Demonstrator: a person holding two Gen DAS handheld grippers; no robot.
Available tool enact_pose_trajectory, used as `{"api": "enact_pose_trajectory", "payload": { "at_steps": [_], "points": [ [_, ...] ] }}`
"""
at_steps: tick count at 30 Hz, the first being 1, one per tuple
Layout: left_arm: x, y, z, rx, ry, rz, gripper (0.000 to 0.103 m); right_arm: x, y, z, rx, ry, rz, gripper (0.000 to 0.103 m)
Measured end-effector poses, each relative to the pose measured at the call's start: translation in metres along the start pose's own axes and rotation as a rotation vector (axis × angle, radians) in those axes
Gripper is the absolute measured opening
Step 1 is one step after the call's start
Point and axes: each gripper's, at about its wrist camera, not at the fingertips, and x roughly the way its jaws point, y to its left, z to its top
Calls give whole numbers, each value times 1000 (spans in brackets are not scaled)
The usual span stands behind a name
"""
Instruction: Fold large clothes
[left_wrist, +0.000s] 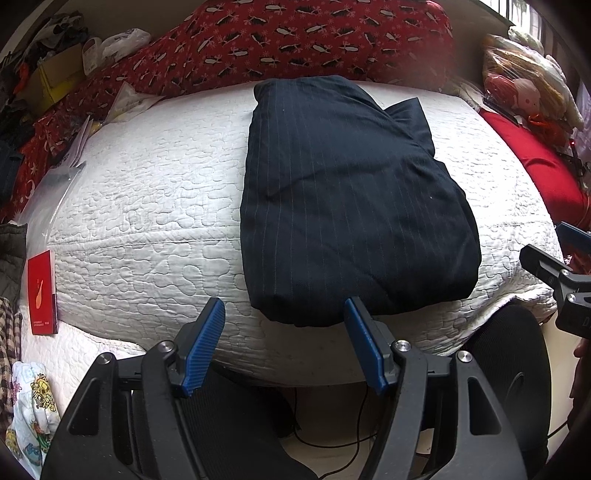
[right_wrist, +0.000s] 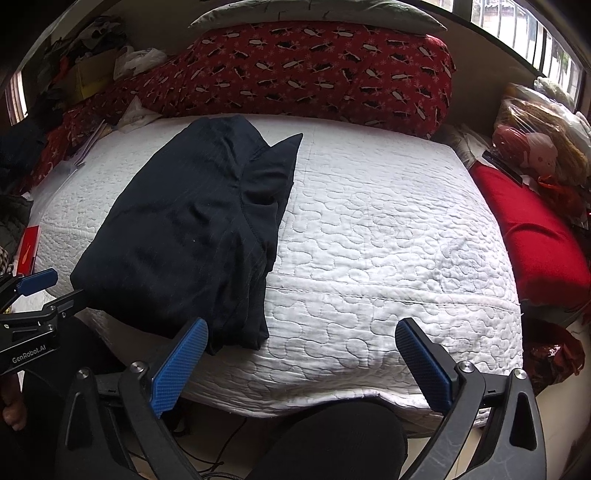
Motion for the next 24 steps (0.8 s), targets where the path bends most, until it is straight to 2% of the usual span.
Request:
{"api": "enact_pose_trajectory", "payload": {
  "at_steps": [16, 24],
  "points": [
    [-2, -2, -1, 11, 5, -13, 66, -1, -2, -2, 20, 11, 14, 102],
    [-5, -3, 0, -7, 11, -87, 66, 1, -4, -2, 25, 17, 21, 102]
  ]
}}
